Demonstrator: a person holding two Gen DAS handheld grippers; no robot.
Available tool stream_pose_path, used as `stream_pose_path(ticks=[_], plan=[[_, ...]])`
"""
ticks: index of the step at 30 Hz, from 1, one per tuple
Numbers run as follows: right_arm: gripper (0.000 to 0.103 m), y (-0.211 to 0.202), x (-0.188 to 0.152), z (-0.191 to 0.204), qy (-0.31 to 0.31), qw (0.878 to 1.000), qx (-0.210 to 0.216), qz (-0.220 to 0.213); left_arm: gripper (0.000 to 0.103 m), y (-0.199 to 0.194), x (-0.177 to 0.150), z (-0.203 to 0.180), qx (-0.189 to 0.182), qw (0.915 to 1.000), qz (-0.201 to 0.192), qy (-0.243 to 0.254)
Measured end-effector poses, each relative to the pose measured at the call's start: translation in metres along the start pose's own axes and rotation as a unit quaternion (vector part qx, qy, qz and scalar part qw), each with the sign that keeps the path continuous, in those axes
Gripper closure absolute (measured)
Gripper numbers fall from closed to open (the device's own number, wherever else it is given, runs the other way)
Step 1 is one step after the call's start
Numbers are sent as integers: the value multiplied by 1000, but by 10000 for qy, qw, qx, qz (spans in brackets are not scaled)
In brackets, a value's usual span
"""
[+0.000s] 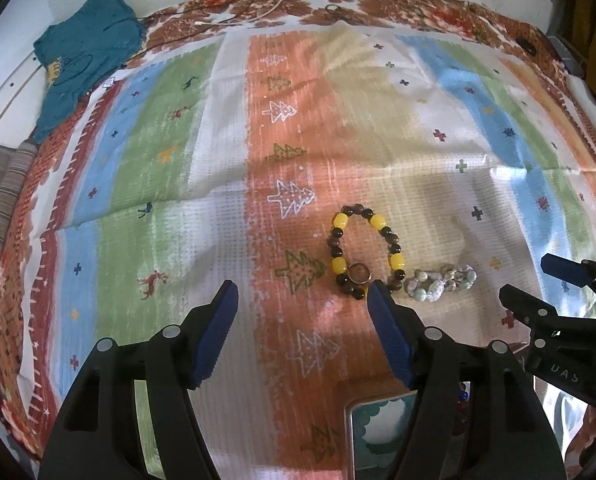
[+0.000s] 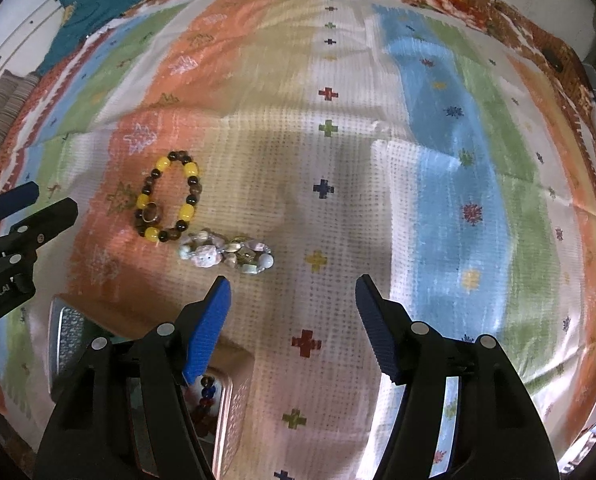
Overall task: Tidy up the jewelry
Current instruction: 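Move both open grippers down to the yellow-black and white stone bracelets, then close left gripper on yellow-black bead bracelet while right gripper grasps white stone bracelet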
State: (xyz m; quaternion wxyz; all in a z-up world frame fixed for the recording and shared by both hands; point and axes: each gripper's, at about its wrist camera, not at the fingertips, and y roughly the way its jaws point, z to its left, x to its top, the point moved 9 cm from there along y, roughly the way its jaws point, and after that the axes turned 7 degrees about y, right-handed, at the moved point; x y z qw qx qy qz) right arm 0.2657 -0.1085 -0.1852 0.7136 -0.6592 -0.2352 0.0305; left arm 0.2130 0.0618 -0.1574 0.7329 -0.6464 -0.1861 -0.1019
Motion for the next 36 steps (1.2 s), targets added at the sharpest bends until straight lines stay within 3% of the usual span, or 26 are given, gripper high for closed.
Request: stream_pose_path(ticks=[26, 36], plan=[[38, 46, 11, 0, -238, 9982, -399, 373, 34, 47, 17, -4, 62, 9992, 309, 256], [33, 57, 16, -2, -265, 9978, -503, 347, 34, 68, 18, 1, 110, 9986, 450, 256]])
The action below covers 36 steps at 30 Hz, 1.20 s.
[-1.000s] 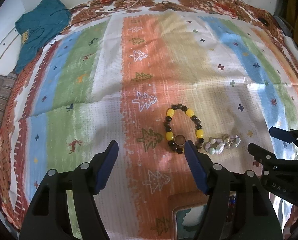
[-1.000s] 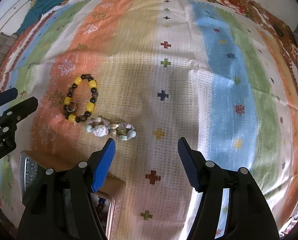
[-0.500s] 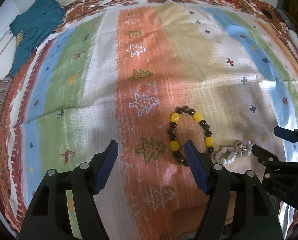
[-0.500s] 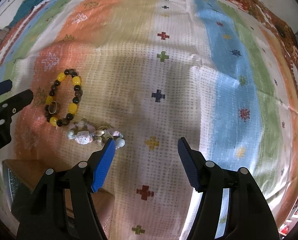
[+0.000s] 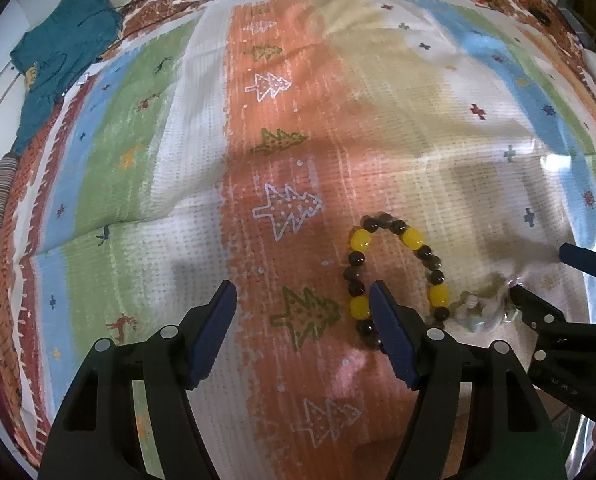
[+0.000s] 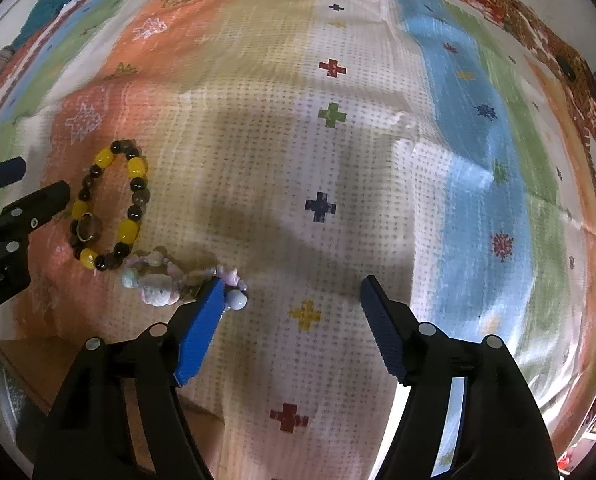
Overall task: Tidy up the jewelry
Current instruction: 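Close left gripper on yellow-black bead bracelet while right gripper grasps white stone bracelet, then lift and carry both bracelets with both grippers over the silver tin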
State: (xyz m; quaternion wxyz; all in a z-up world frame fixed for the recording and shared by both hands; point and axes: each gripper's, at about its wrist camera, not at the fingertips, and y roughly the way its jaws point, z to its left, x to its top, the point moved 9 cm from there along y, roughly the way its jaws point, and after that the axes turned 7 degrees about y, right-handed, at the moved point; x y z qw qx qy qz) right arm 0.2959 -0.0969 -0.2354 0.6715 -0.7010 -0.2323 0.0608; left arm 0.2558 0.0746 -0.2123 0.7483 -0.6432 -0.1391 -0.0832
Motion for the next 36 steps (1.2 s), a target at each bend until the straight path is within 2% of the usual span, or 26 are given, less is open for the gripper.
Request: stream_pose_path(ticks=[13, 15, 16, 17, 18, 20, 22, 28, 36], plan=[[33, 2, 5, 2, -108, 9998, 23, -138, 37, 26, 10, -4, -74, 9998, 145, 140], [41, 3, 10, 1, -127, 9997, 79, -187, 42, 28, 11, -4, -117, 9997, 137, 152], [49, 2, 12, 2, -123, 9997, 96, -204, 46, 29, 12, -4, -153, 9997, 119, 151], [59, 2, 15, 2, -129, 9996, 120, -222, 55, 29, 12, -4, -166, 9997, 102, 148], [64, 1, 16, 3, -138, 9995, 150, -237, 60, 29, 12, -4, -174, 9997, 86, 135], [83, 1, 18, 4, -142, 9994, 200, -258, 81, 30, 12, -2, -181, 9998, 80, 84], [92, 2, 19, 4, -112, 9992, 226, -301, 93, 30, 10, -1, -137, 9998, 92, 94], [92, -5, 32, 1, 27, 9983, 336, -486, 94, 22, 12, 4, -201, 9998, 43, -45], [92, -37, 43, 4, 34, 9949, 426, -913, 94, -13, 19, -5, -262, 9993, -276, 9]])
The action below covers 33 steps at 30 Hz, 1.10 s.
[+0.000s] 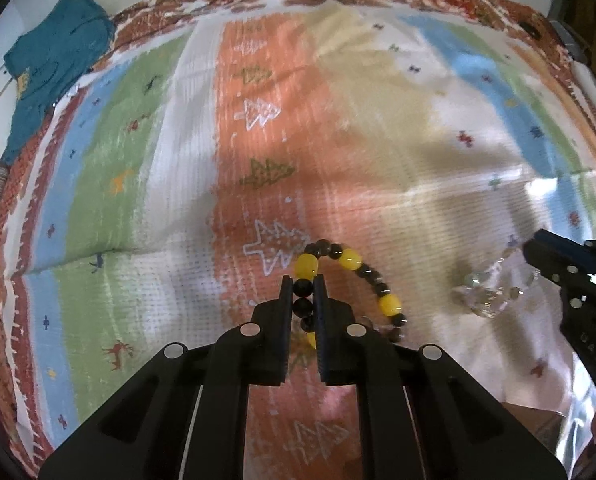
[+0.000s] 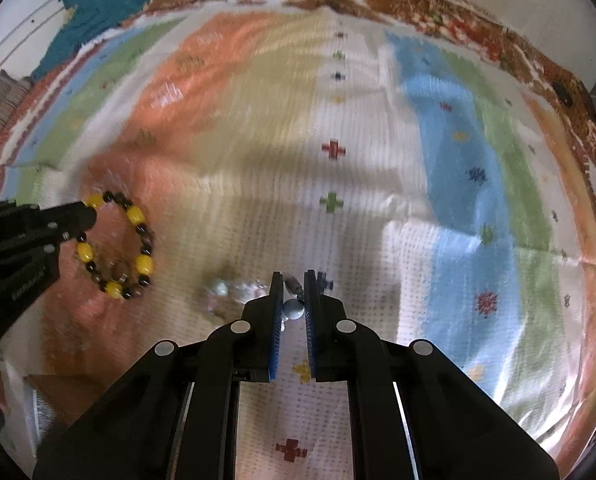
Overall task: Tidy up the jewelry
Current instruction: 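Lift and carry both bracelets with both grippers over the silver tin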
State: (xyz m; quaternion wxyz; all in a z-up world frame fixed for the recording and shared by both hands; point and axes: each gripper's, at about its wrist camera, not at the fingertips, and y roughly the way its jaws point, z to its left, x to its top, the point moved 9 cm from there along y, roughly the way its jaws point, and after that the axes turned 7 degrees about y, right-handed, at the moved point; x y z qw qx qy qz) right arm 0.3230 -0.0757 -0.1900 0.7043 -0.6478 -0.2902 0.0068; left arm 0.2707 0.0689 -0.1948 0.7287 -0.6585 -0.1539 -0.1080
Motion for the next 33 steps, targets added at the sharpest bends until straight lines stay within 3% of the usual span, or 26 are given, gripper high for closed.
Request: stream_pose_path(ticks=[11, 33], plan=[[92, -35, 2, 12, -13, 9995, 93, -317, 94, -40, 8, -14, -135, 9992, -357, 95], [92, -72, -13, 21, 41, 9982, 239, -551, 94, -90, -2, -10, -280, 9975, -638, -102]])
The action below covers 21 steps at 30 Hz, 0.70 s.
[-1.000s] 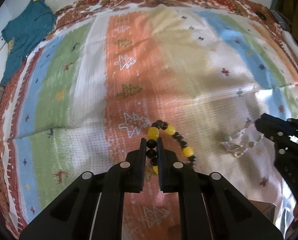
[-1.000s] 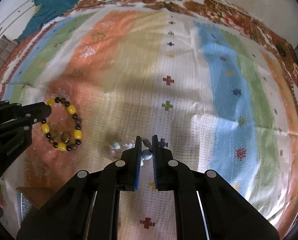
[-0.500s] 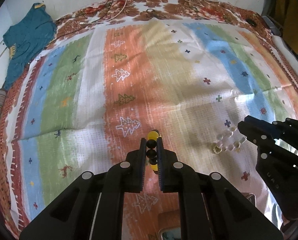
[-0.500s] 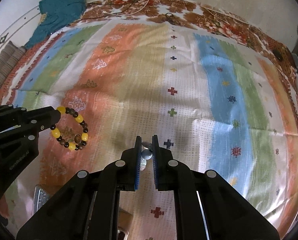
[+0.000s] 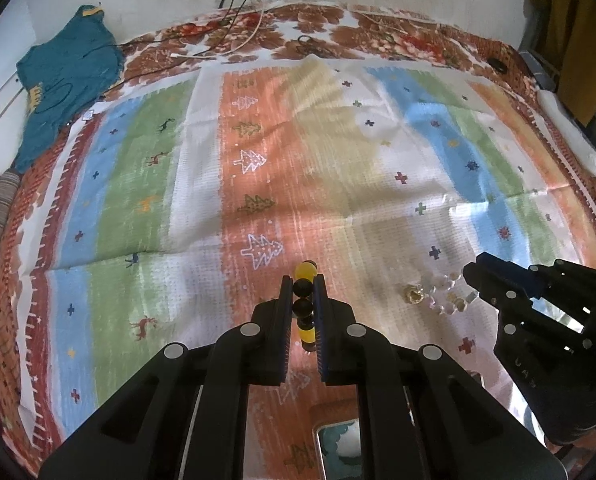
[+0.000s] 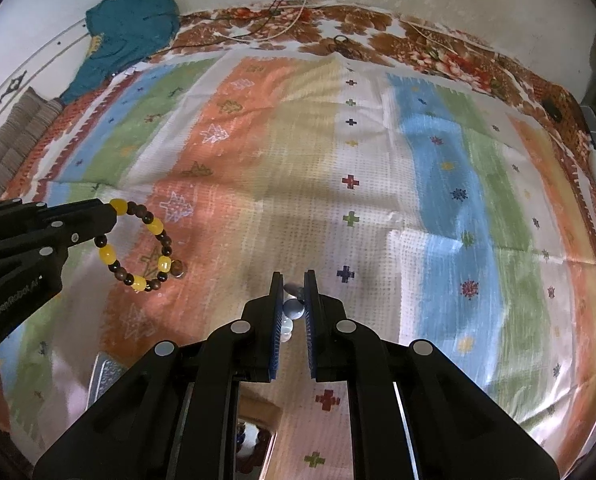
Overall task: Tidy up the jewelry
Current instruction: 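Lift and carry both bracelets with both grippers over the silver tin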
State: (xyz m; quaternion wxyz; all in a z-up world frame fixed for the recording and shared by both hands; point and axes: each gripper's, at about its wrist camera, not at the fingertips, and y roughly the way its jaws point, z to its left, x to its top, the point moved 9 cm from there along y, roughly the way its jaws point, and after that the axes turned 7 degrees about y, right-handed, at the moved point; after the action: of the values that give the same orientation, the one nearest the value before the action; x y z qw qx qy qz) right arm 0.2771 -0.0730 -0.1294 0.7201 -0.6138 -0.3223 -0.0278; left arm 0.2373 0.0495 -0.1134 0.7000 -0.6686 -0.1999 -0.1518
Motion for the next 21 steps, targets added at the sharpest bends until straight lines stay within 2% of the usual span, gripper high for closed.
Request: stream_pose_path(ticks=[6, 21], plan=[[92, -16, -4, 4, -106, 9998, -34, -139, 94, -22, -1, -4, -59, 9998, -205, -4], [92, -48, -15, 9, -103, 9993, 46, -361, 94, -54, -15, -18, -183, 9990, -415, 21]])
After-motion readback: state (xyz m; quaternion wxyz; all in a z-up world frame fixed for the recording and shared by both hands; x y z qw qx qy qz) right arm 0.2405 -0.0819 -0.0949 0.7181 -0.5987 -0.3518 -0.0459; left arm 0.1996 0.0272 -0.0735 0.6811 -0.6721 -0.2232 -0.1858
